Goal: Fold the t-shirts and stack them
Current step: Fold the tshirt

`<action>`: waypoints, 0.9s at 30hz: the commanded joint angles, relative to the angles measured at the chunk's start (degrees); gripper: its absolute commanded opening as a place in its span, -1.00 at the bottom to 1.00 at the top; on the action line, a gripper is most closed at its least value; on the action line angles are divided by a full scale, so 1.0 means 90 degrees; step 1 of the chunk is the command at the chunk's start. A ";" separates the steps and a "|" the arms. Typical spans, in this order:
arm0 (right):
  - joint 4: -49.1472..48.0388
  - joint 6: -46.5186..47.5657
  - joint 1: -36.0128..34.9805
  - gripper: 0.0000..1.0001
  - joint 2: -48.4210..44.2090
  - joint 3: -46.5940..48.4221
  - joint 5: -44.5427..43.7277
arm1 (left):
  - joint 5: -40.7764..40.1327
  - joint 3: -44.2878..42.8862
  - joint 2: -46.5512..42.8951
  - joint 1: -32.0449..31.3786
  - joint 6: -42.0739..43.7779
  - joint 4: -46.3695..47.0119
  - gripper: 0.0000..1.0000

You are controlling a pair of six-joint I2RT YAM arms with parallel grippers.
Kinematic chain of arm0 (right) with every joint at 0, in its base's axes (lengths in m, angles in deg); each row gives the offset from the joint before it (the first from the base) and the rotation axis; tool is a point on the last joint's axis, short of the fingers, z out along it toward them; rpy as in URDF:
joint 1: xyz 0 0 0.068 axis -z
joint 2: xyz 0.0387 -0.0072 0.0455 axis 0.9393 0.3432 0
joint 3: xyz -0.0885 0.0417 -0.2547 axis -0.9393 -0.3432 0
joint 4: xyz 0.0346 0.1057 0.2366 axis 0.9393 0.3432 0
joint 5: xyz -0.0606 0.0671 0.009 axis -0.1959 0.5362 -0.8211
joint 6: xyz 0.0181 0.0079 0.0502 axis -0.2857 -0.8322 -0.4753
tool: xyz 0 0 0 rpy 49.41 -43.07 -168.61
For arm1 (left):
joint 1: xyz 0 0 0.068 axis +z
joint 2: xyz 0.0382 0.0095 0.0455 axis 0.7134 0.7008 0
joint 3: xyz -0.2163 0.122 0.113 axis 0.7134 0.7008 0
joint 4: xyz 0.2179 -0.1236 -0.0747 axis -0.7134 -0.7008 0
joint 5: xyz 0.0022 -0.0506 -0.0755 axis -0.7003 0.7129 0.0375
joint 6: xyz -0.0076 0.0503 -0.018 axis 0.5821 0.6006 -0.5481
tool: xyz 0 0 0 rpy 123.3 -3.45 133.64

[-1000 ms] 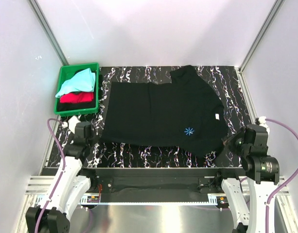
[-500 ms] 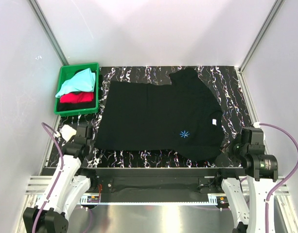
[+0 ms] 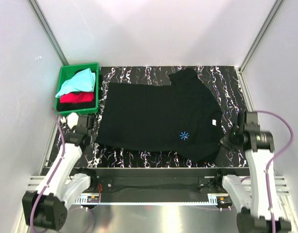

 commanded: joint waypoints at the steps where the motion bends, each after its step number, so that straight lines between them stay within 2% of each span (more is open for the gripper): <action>1: -0.0900 0.0339 -0.0019 -1.00 0.0766 0.0301 0.0274 | 0.0125 -0.0706 0.0494 -0.0047 0.0894 0.0797 -1.00; 6: -0.1525 0.0680 -0.0019 -1.00 0.2114 0.0847 0.0499 | -0.0021 -0.1263 0.1665 -0.0086 0.1354 0.0983 -1.00; 12: -0.2208 0.0954 -0.0019 -1.00 0.3442 0.1551 0.0724 | -0.0021 -0.1605 0.2535 -0.0096 0.1559 0.1334 -1.00; 20: -0.2317 0.1375 -0.0019 -1.00 0.4965 0.2508 0.1241 | -0.0275 -0.1859 0.3210 -0.0077 0.1403 0.1403 -1.00; 27: -0.2336 0.1696 -0.0077 -1.00 0.5651 0.2938 0.1564 | -0.0286 -0.1908 0.3591 0.0011 0.1198 0.1452 -1.00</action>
